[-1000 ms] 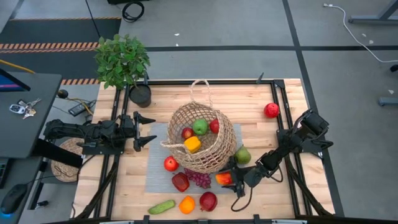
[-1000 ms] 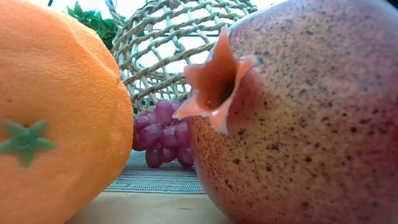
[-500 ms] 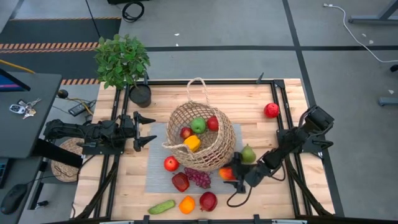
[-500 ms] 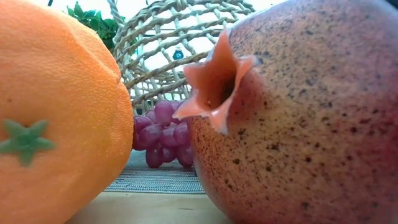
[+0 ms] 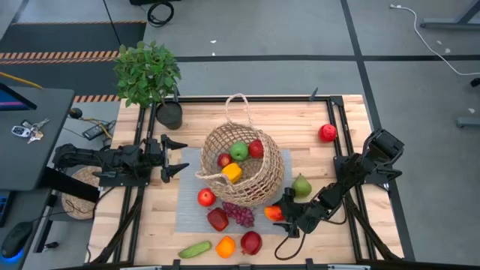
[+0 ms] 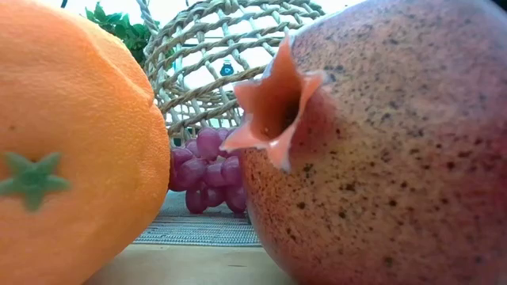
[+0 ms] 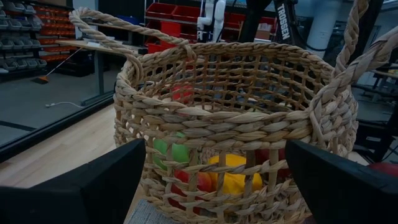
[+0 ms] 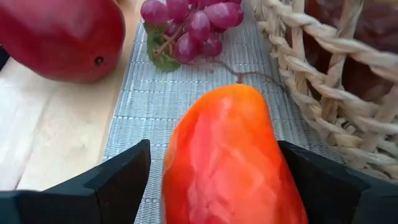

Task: Build produce basket
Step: Put the mango into the basket

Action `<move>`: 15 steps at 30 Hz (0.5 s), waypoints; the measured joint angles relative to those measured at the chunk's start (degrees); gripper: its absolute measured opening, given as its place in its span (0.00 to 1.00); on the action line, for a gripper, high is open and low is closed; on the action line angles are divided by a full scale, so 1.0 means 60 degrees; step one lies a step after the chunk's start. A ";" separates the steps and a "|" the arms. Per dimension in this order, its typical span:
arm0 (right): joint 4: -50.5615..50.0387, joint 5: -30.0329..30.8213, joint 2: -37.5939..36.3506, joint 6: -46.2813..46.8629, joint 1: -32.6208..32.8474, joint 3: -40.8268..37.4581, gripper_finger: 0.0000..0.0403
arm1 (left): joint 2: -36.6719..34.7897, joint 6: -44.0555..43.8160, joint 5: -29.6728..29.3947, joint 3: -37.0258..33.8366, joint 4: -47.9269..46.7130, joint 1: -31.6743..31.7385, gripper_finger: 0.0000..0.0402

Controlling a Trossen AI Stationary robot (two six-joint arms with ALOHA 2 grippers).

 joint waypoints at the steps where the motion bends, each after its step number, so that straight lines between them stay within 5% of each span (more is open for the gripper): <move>1: -0.0220 0.0055 0.0000 -0.0021 0.0018 0.0085 0.86 | 0.0002 0.0001 0.0000 -0.0001 -0.0004 0.0000 0.98; 15: -0.0638 0.0016 0.0004 0.0318 0.0033 0.0142 0.86 | 0.0002 0.0000 0.0000 -0.0001 -0.0004 0.0000 0.98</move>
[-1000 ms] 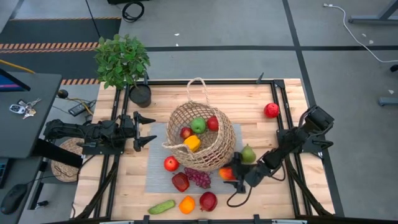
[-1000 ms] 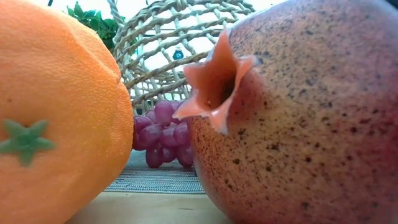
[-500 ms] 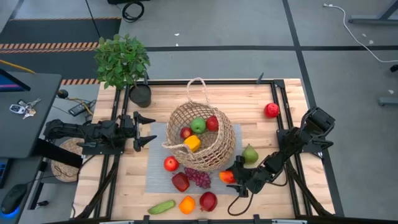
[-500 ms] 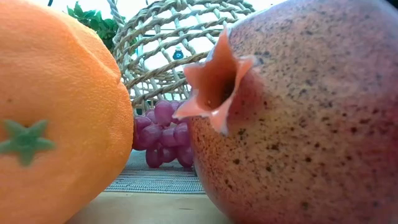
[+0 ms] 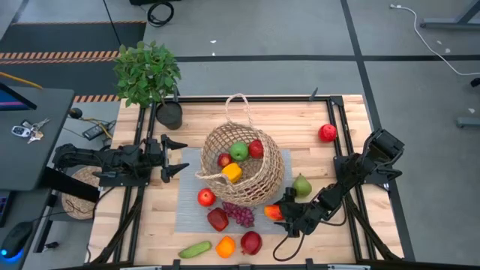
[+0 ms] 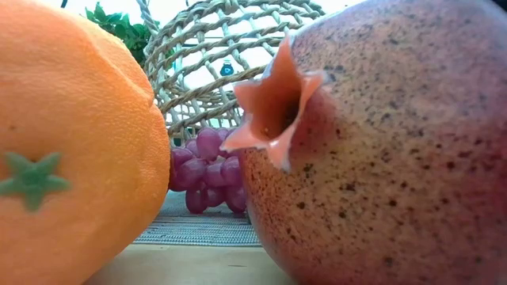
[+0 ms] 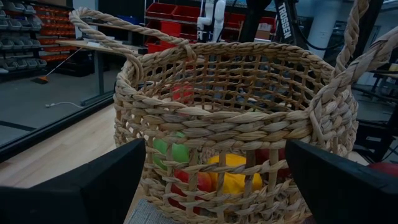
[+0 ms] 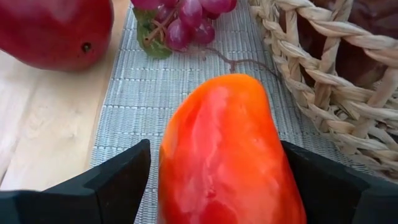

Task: Build produce basket
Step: Put the mango into the basket

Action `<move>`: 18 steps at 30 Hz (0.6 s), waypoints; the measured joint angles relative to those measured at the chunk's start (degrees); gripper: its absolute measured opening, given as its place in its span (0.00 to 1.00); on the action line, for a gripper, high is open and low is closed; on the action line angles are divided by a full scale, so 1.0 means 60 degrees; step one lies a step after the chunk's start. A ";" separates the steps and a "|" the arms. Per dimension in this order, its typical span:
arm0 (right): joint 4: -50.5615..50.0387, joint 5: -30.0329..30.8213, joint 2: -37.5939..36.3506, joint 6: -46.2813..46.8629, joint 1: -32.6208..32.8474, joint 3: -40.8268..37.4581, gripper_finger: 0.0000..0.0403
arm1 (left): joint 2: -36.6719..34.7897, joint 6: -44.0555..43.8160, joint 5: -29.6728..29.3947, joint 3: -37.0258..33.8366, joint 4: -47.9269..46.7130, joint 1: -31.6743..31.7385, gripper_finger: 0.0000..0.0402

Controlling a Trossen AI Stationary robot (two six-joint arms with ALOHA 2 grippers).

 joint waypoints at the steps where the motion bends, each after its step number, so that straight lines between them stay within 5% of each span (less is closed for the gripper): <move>1: 0.0005 0.0000 0.0000 -0.0029 0.0000 0.0000 0.86 | 0.0000 0.0004 0.0000 0.0000 0.0000 0.0000 0.98; 18: -0.0073 0.0338 0.0004 -0.0425 0.0000 0.0000 0.85 | 0.0000 0.0000 0.0000 0.0000 0.0001 0.0000 0.98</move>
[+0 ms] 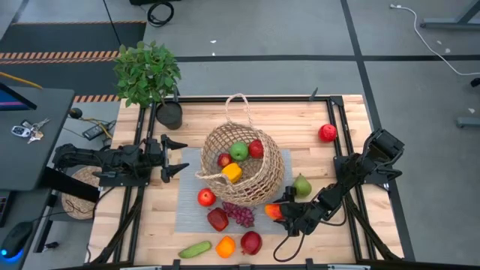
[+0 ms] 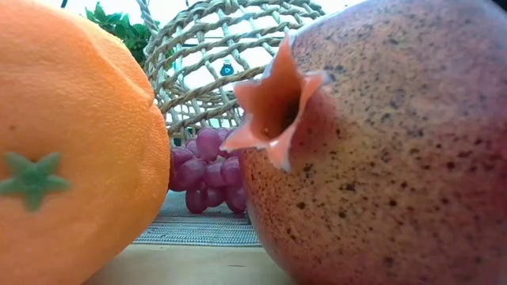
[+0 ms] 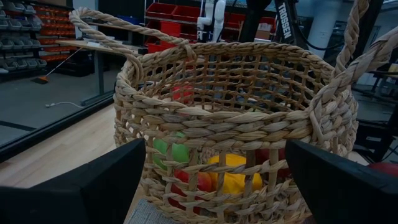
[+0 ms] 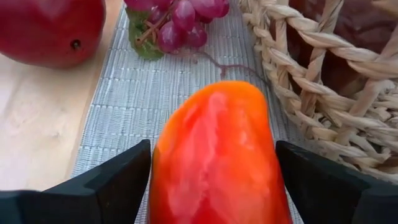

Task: Build produce basket
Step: Put the mango into the basket

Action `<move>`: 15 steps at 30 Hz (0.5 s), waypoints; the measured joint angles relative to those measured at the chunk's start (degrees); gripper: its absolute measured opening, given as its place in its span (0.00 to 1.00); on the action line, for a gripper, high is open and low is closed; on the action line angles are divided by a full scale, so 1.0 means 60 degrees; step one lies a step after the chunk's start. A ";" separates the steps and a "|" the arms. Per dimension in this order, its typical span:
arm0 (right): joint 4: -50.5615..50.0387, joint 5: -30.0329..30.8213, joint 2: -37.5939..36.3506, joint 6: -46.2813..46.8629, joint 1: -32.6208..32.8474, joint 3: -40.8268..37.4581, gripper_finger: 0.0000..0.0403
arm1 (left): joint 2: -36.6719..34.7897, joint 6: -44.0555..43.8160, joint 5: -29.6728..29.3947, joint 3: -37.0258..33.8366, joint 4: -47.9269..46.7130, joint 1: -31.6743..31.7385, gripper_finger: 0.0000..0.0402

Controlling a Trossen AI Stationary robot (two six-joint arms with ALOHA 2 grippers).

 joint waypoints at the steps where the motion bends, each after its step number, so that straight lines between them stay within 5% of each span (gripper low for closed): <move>1: -0.0013 -0.0006 0.0000 0.0005 0.0000 0.0000 0.84 | 0.0000 0.0001 0.0000 0.0000 0.0002 0.0001 0.98; 8: -0.0072 -0.0010 0.0000 0.0002 0.0000 0.0000 0.69 | -0.0003 0.0000 0.0000 0.0000 -0.0001 0.0000 0.98; 15: 0.0091 -0.0437 -0.0203 0.0081 0.0007 0.0000 0.70 | 0.0000 0.0000 0.0000 0.0000 -0.0001 0.0000 0.98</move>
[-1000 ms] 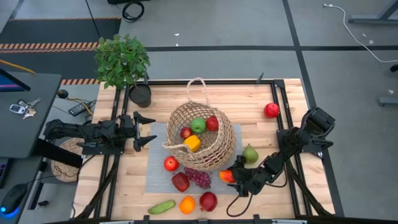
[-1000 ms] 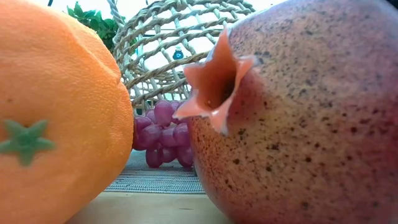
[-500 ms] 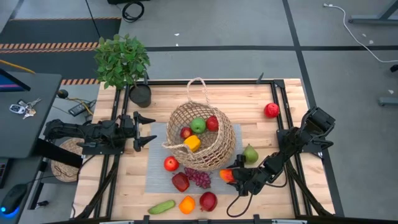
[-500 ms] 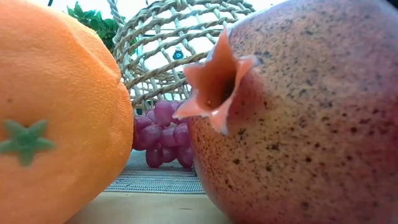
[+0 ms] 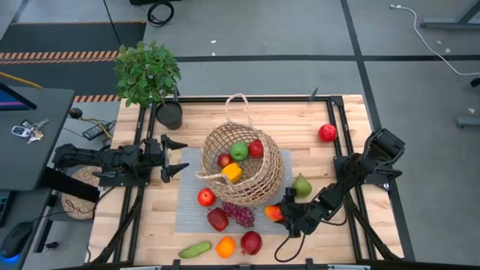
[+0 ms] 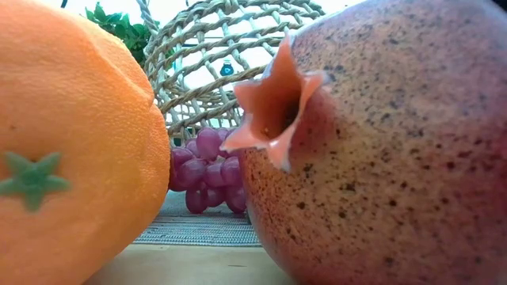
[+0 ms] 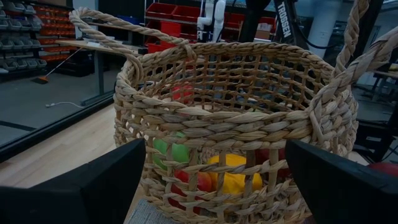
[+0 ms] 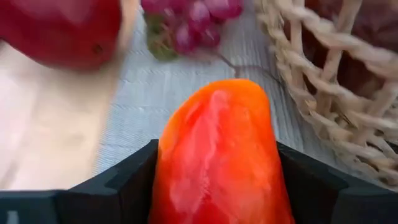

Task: Build produce basket
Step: Put the mango into the basket

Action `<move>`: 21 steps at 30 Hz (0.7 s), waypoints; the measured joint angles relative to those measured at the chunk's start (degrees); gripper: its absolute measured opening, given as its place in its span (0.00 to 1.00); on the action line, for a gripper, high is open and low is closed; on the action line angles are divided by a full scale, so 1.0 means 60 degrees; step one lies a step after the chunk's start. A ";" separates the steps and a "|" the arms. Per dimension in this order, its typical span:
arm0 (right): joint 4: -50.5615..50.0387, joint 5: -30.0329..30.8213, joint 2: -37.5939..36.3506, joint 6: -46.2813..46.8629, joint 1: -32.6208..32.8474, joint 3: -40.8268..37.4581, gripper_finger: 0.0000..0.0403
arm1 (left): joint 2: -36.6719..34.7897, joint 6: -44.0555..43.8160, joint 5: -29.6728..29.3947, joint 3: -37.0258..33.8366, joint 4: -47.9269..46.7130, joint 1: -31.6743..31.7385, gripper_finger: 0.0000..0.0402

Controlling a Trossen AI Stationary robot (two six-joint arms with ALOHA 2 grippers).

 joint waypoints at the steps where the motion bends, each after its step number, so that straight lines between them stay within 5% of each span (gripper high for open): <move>1: 0.0065 -0.0024 -0.0095 0.0000 0.0000 0.0000 0.70 | 0.0000 0.0002 0.0000 0.0000 0.0004 0.0000 0.98; 12: 0.0924 -0.0087 -0.1964 -0.1173 0.0044 0.0277 0.70 | 0.0000 0.0000 0.0000 0.0000 0.0000 0.0000 0.98; 21: -0.4419 0.0139 -0.2224 -0.2214 -0.0573 0.4042 0.70 | -0.0004 0.0003 0.0000 0.0003 0.0004 0.0000 0.98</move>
